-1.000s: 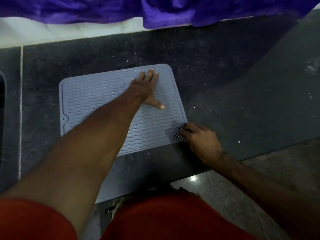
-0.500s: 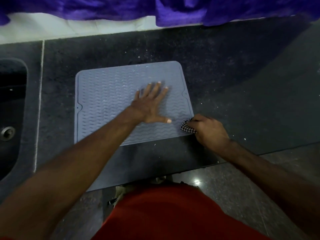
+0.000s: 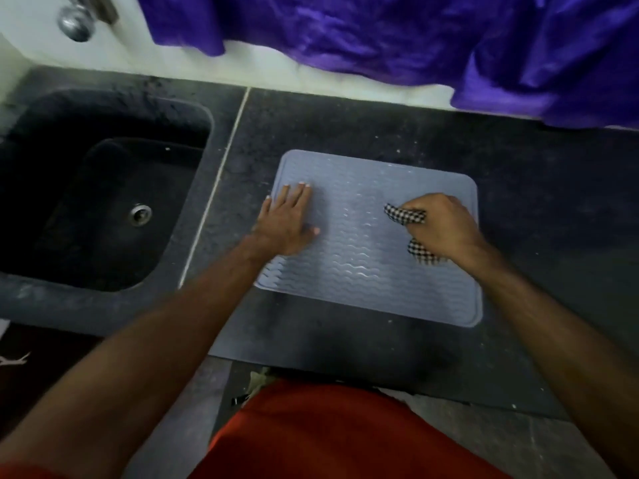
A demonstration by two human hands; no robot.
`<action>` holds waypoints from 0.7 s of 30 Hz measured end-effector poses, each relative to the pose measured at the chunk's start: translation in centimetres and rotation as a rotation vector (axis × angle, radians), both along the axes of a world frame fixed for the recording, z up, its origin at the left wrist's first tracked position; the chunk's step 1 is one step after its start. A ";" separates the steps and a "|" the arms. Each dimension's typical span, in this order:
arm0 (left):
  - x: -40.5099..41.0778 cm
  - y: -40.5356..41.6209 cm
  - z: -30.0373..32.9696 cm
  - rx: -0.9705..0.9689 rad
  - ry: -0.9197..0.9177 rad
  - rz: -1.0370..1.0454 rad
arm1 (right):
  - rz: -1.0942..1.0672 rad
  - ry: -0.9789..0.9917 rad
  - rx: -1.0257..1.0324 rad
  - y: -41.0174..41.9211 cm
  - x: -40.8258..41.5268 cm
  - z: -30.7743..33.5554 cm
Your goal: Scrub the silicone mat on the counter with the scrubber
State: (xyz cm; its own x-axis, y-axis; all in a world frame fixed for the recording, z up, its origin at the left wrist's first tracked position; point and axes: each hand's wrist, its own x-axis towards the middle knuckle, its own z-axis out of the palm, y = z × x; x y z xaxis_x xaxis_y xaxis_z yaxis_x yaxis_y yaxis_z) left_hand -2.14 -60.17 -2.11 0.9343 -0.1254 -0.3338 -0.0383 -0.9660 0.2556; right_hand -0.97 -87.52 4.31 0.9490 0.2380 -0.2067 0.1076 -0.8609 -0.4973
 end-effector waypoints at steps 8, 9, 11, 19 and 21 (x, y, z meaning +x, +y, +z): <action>3.2 8.7 0.9 0.194 0.018 -0.238 | 0.055 -0.142 -0.040 14.3 8.0 -1.0; 3.4 8.8 0.5 0.188 0.032 -0.258 | 0.049 -0.155 -0.056 15.5 8.9 -1.3; 4.1 9.4 0.0 0.141 0.043 -0.215 | 0.049 -0.172 -0.070 17.4 10.4 -1.6; 12.7 13.3 0.7 0.081 -0.068 -0.156 | 0.130 -0.169 -0.212 22.0 13.2 -3.9; 15.0 13.4 1.2 0.114 -0.077 -0.261 | 0.157 -0.143 -0.291 22.6 12.9 -4.7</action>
